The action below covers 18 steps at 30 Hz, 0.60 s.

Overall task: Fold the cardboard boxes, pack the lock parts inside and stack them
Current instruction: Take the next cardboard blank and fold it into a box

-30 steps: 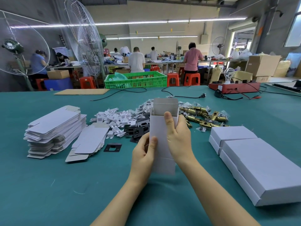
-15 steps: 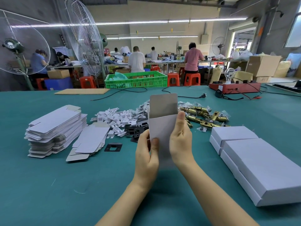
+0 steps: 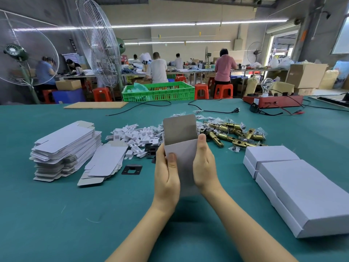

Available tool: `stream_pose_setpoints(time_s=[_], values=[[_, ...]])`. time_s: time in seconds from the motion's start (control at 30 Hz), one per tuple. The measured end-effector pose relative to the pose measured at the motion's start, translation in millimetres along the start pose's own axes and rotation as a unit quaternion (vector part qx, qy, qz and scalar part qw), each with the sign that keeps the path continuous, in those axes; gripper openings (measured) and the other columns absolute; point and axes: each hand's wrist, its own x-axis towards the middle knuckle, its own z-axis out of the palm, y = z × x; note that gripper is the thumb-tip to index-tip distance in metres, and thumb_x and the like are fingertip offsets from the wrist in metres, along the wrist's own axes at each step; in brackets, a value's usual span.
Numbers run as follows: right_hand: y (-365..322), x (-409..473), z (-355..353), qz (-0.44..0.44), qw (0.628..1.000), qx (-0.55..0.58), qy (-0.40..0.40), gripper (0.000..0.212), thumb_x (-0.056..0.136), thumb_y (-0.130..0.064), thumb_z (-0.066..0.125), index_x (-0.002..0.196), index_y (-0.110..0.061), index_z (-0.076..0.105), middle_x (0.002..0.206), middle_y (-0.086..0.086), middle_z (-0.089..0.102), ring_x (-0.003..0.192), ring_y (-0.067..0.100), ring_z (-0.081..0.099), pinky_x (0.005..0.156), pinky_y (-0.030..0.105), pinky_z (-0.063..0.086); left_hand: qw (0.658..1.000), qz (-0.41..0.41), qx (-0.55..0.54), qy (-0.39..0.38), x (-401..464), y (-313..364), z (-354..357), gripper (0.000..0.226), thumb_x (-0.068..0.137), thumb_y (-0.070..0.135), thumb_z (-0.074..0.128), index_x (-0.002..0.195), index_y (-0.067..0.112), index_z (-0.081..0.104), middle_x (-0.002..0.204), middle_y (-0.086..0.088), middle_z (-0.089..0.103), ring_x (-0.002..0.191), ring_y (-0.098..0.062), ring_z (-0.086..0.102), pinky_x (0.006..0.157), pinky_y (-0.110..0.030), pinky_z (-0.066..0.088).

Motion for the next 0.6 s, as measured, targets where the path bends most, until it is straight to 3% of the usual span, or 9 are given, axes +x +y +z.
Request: stream_pose_setpoints(time_s=[0.1, 0.17, 0.23, 0.33, 0.4, 0.47, 0.6], values=[[-4, 7, -3, 0.062, 0.998, 0.02, -0.025, 0.058, 0.097, -0.06, 0.027, 0.116, -0.019, 0.064, 0.115, 0.002, 0.068, 0.111, 0.02, 0.06, 0.101, 0.042, 0.045, 1.0, -0.003, 0.002, -0.006, -1, 0, -1, 0.027, 0.099, 0.035, 0.034, 0.123, 0.034, 0.049, 0.117, 0.009, 0.063, 0.109, -0.014, 0.061, 0.091, -0.029, 0.049], [-8, 11, -4, 0.086, 0.996, 0.029, -0.024, 0.061, 0.099, -0.058, 0.026, 0.134, -0.017, 0.055, 0.136, 0.001, 0.057, 0.129, 0.017, 0.049, 0.112, 0.043, 0.034, 1.0, 0.002, -0.006, -0.023, -3, 2, 0, 0.028, 0.101, 0.033, 0.034, 0.121, 0.042, 0.051, 0.117, 0.014, 0.064, 0.109, -0.012, 0.061, 0.088, -0.023, 0.049], [-10, 11, -3, 0.091, 0.995, 0.041, -0.015, 0.064, 0.099, -0.057, 0.025, 0.14, -0.014, 0.049, 0.144, 0.002, 0.05, 0.136, 0.017, 0.042, 0.116, 0.043, 0.029, 0.999, -0.006, -0.026, -0.034, -4, 4, 1, 0.03, 0.102, 0.032, 0.033, 0.122, 0.043, 0.052, 0.119, 0.011, 0.063, 0.111, -0.012, 0.06, 0.089, -0.02, 0.047], [-11, 7, 0, 0.079, 0.995, 0.061, -0.019, 0.059, 0.101, -0.052, 0.027, 0.141, -0.014, 0.047, 0.144, 0.002, 0.049, 0.136, 0.015, 0.041, 0.117, 0.04, 0.028, 0.993, -0.086, -0.076, -0.028, -2, 10, 2, 0.038, 0.099, 0.048, 0.035, 0.124, 0.03, 0.057, 0.122, 0.003, 0.065, 0.112, -0.011, 0.061, 0.091, -0.023, 0.047], [-11, 5, 1, 0.067, 0.995, 0.062, -0.033, 0.057, 0.102, -0.049, 0.029, 0.141, -0.012, 0.048, 0.144, 0.002, 0.05, 0.135, 0.014, 0.042, 0.116, 0.04, 0.029, 0.978, -0.163, -0.13, -0.028, 2, 18, 2, 0.055, 0.093, 0.065, 0.033, 0.111, 0.032, 0.073, 0.115, 0.006, 0.072, 0.107, -0.006, 0.066, 0.083, -0.018, 0.051], [-11, 5, 1, 0.062, 0.995, 0.073, -0.036, 0.058, 0.102, -0.049, 0.03, 0.139, -0.009, 0.05, 0.141, 0.006, 0.052, 0.134, 0.018, 0.045, 0.115, 0.043, 0.03, 0.965, -0.199, -0.167, -0.043, 8, 24, 1, 0.058, 0.085, 0.067, 0.031, 0.101, 0.036, 0.077, 0.111, 0.004, 0.074, 0.104, -0.008, 0.069, 0.076, -0.017, 0.054], [-12, 4, 2, 0.07, 0.991, 0.108, -0.044, 0.07, 0.088, -0.059, 0.035, 0.132, -0.01, 0.057, 0.133, 0.008, 0.06, 0.128, 0.024, 0.051, 0.112, 0.047, 0.034, 0.948, -0.233, -0.211, -0.044, 18, 32, 0, 0.053, 0.088, 0.061, 0.04, 0.106, 0.027, 0.077, 0.116, -0.005, 0.072, 0.105, -0.017, 0.07, 0.074, -0.024, 0.057]])
